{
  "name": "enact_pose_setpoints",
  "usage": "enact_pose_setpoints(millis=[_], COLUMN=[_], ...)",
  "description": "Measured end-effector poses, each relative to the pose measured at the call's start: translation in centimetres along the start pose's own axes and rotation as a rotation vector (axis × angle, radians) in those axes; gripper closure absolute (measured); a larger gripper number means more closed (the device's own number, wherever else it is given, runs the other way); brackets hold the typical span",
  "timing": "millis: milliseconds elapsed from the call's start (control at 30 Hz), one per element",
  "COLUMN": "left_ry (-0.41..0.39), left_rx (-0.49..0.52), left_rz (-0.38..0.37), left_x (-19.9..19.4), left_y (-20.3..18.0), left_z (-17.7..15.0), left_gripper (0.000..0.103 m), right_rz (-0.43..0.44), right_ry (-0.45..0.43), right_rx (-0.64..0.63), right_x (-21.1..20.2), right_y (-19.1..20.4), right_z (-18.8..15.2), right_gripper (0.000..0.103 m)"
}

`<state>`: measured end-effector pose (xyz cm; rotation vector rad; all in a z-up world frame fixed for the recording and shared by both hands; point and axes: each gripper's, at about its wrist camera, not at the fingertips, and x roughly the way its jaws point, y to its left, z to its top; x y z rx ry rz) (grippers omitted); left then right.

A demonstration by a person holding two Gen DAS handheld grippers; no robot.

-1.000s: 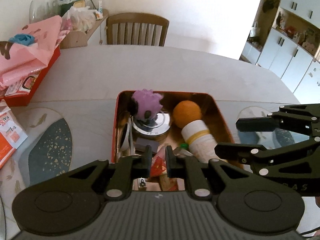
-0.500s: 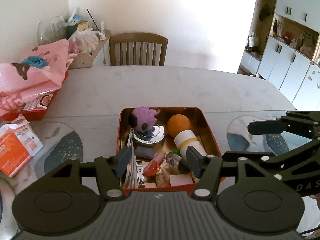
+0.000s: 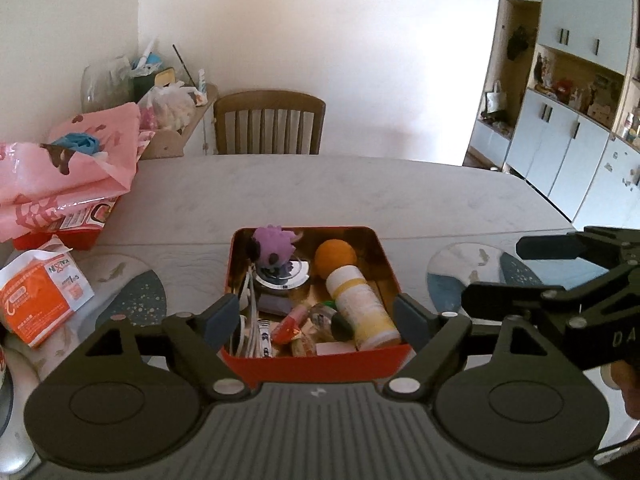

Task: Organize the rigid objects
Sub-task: 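Withdraw both open tools from the red tin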

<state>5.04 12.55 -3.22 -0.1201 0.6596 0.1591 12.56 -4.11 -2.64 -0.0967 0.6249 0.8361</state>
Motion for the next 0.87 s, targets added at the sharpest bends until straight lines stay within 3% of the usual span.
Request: enact_pose_setpoints(millis=[200, 867], left_ry=[0.006, 0.004], left_rx=[0.003, -0.035], left_rz=[-0.007, 0.064], left_x=[-0.6, -0.8], left_y=[-1.0, -2.4], left_z=[-0.6, -0.5], left_gripper=[0.005, 0.005], right_rz=[-0.014, -0.023], right_ry=[-0.009, -0.002], right_rx=[0.023, 0.021], right_x=[-0.8, -1.6], right_y=[-0.5, -2.2], right_z=[-0.6, -1.5], right_gripper=[0.0, 0.0])
